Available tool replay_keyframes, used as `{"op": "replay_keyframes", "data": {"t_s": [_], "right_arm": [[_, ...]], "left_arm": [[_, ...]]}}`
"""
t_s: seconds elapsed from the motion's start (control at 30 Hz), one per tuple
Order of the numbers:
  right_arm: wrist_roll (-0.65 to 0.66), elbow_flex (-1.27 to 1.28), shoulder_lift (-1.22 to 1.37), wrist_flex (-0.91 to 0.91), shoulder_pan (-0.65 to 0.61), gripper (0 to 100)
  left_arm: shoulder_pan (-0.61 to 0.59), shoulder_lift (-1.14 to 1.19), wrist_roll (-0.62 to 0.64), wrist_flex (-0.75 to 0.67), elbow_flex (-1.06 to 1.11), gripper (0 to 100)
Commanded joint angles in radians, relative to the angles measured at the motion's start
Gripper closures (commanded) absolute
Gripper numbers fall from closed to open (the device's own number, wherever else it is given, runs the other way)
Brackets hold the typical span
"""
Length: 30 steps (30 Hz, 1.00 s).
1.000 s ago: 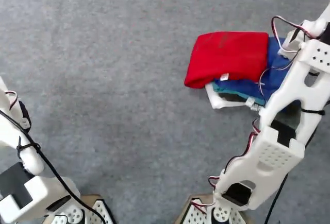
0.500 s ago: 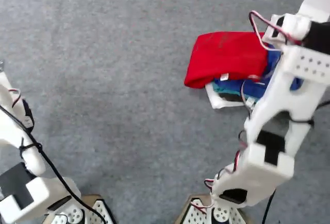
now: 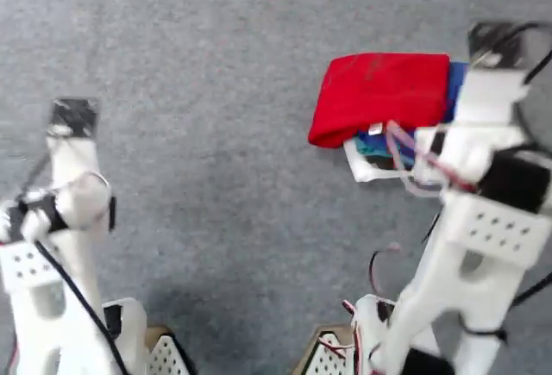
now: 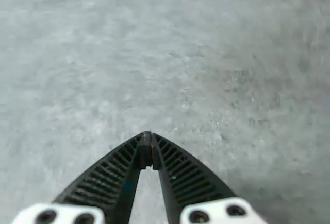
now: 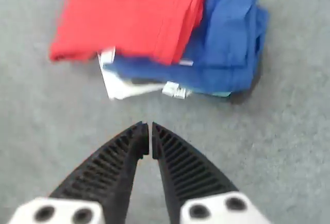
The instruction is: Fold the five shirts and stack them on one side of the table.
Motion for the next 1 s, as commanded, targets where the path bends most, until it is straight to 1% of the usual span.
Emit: {"op": "replay_keyframes", "data": {"t_s": [0.0, 0.1, 0.23, 0.4, 0.53, 0.7, 0.8, 0.9, 0.97], "right_arm": [[0.086, 0.357, -0.194, -0.196, -0.009, 98.4], [0.104, 0.625, -0.332, -0.361, -0.009, 98.4], [0.115, 0.903, -0.456, -0.476, -0.011, 98.4], [0.110, 1.086, -0.513, -0.529, -0.012, 98.4], [0.109, 1.175, -0.539, -0.548, -0.048, 98.4], [0.107, 1.285, -0.610, -0.548, -0.120, 98.4], [0.107, 1.383, -0.680, -0.548, -0.158, 98.4], [0.107, 1.461, -0.783, -0.563, -0.163, 98.4], [0.107, 1.478, -0.865, -0.539, -0.164, 98.4]], "left_arm": [[0.033, -0.166, -0.054, -0.153, 0.234, 97], [0.033, -0.311, -0.081, -0.229, 0.371, 97], [0.033, -0.503, -0.078, -0.241, 0.512, 97], [0.031, -0.707, -0.080, -0.241, 0.684, 97], [0.004, -0.858, -0.080, -0.236, 0.797, 97], [-0.061, -0.855, -0.080, -0.238, 0.837, 97], [-0.077, -0.855, -0.080, -0.239, 0.837, 97], [-0.082, -0.855, -0.075, -0.238, 0.832, 97], [-0.081, -0.855, -0.075, -0.241, 0.843, 97]]}}
